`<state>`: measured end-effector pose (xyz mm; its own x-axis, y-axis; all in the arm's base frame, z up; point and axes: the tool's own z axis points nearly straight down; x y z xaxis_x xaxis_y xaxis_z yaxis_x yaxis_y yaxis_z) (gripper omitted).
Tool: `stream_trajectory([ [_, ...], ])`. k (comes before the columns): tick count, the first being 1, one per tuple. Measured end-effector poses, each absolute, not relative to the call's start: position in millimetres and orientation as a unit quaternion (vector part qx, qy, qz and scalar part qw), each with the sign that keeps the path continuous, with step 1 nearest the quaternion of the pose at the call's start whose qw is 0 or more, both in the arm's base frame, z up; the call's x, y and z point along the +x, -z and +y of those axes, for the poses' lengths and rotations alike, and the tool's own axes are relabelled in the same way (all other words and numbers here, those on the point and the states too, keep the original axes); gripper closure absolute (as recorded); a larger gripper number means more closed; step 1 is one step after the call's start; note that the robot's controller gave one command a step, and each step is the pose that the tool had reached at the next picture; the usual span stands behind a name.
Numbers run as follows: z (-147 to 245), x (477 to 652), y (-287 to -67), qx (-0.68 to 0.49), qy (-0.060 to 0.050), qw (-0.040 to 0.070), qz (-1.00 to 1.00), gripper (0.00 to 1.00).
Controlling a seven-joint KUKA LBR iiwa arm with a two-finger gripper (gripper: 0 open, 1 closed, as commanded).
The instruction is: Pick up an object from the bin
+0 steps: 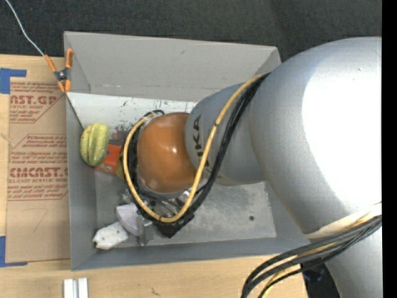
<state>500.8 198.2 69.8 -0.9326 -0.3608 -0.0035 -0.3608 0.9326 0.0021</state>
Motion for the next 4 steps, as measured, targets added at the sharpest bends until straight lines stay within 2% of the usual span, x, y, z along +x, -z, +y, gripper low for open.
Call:
stream_trajectory([
  [4, 198.3, 500.8, -69.8, -0.184, -0.002, 0.002, 0.983, 1.00],
])
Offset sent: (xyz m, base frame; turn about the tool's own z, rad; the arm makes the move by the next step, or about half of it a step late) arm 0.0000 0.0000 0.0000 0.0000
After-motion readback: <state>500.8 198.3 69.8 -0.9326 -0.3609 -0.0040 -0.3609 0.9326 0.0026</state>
